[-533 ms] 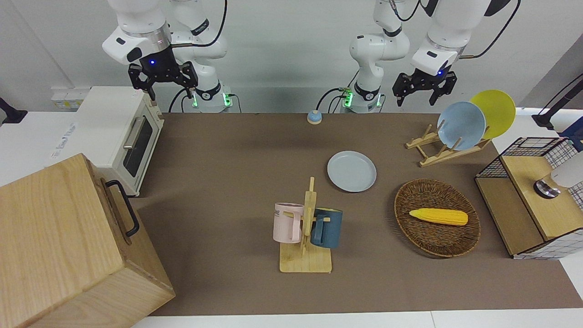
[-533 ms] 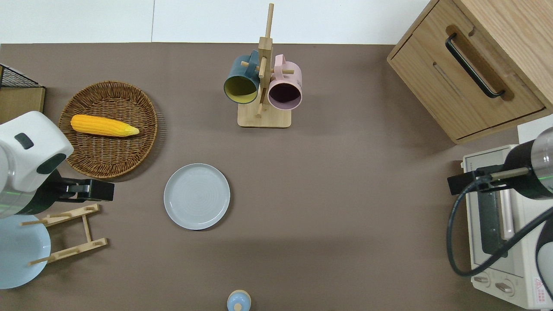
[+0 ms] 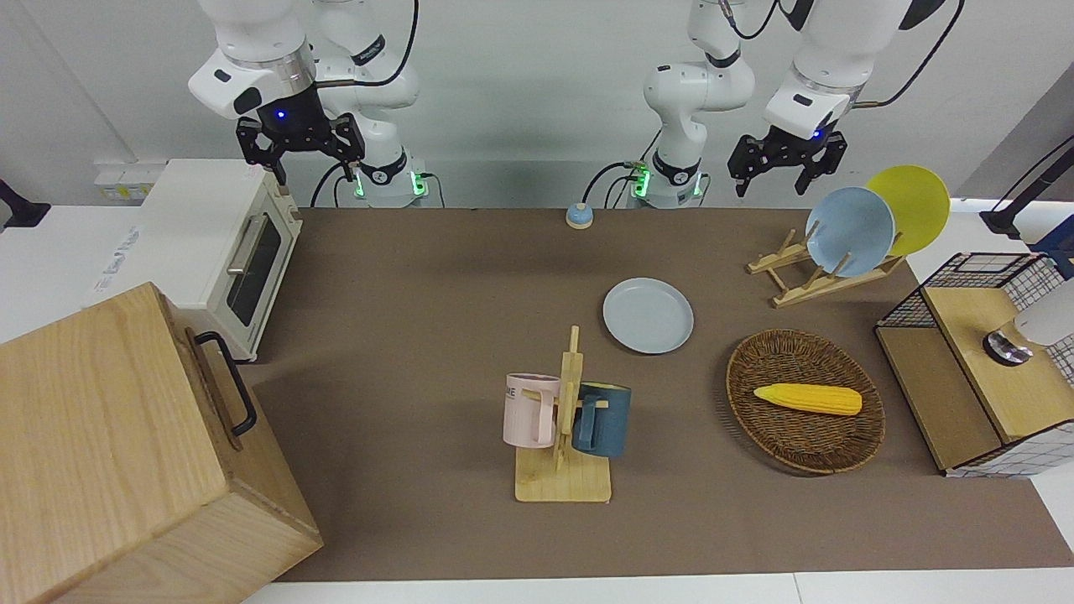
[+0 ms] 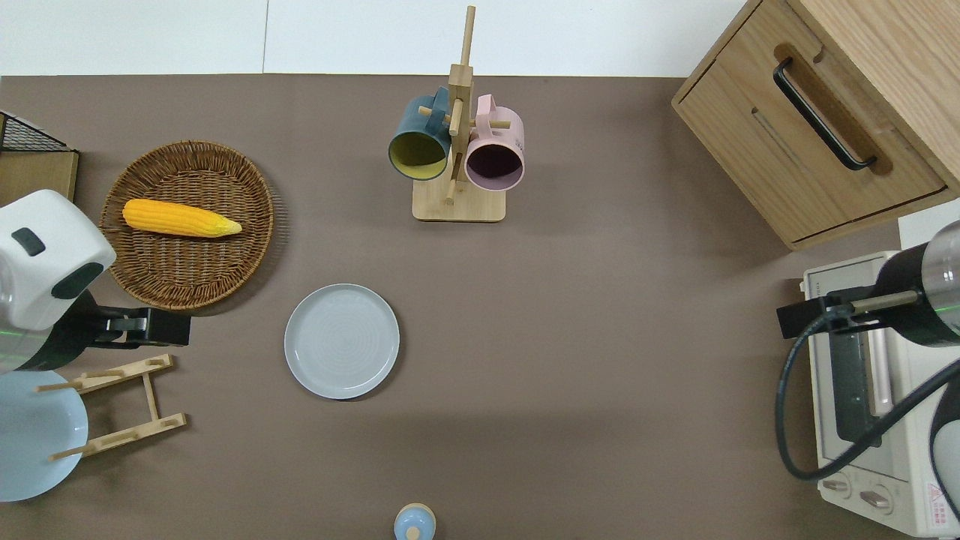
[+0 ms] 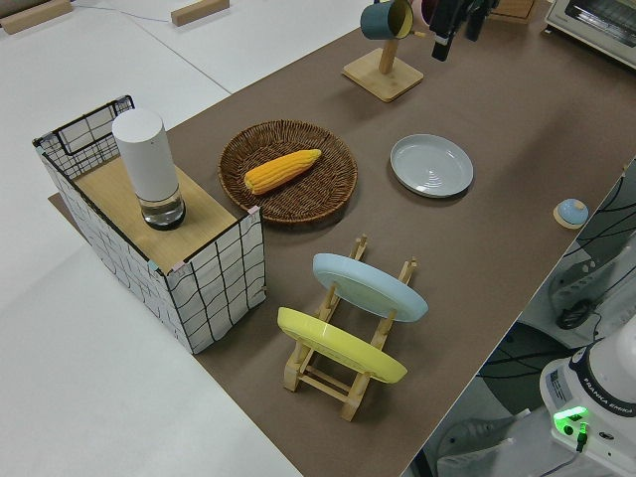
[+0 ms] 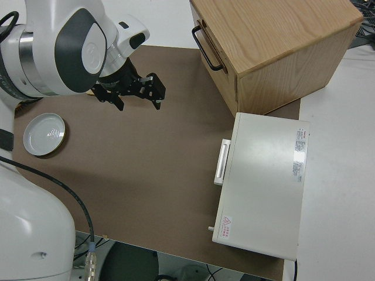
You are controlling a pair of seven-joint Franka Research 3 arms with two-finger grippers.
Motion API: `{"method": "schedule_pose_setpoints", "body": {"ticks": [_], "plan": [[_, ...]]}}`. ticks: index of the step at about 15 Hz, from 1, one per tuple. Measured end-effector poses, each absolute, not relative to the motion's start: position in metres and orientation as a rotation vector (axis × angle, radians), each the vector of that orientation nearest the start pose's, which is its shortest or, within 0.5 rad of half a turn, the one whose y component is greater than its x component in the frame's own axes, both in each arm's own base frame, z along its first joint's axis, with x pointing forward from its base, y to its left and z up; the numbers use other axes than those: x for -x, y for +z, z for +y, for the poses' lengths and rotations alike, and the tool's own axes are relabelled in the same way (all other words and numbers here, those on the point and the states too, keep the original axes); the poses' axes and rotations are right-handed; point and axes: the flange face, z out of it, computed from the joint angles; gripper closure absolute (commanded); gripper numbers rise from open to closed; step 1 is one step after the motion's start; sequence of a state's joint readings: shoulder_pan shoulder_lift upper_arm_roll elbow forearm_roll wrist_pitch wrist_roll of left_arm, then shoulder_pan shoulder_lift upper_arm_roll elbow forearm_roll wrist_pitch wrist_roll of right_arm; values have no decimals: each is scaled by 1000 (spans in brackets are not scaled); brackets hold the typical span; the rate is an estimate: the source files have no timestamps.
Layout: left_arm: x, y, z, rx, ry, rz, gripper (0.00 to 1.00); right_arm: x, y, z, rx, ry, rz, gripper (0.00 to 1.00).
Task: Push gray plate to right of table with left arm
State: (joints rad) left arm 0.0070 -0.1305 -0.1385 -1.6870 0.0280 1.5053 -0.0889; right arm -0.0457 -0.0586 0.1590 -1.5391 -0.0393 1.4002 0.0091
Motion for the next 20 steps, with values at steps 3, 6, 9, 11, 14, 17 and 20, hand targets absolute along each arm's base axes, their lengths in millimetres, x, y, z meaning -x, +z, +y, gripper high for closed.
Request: {"method": "schedule_pose_setpoints", "body": {"ticks": [3,6,9,11,14,17,20], "plan": [[-502,633,-69,3102,76,62,0,-515,656,57,3188,124,-157,5],[-501,632,-70,3119,80,60,0,-515,656,57,3188,124,-157,5],[-503,629,-70,3147,77,53,0,-515,656,57,3188,124,-157,5],[-504,624,-70,3151,75,51,0,-515,656,57,3188,124,-157,5],[-509,594,-71,3150,98,50,0,-515,656,57,3188,124,-157,5],[-521,546,-66,3155,88,31,0,-515,656,57,3188,124,-157,5],[-530,510,-61,3161,109,11,2,-515,656,57,3188,124,-157,5]]}}
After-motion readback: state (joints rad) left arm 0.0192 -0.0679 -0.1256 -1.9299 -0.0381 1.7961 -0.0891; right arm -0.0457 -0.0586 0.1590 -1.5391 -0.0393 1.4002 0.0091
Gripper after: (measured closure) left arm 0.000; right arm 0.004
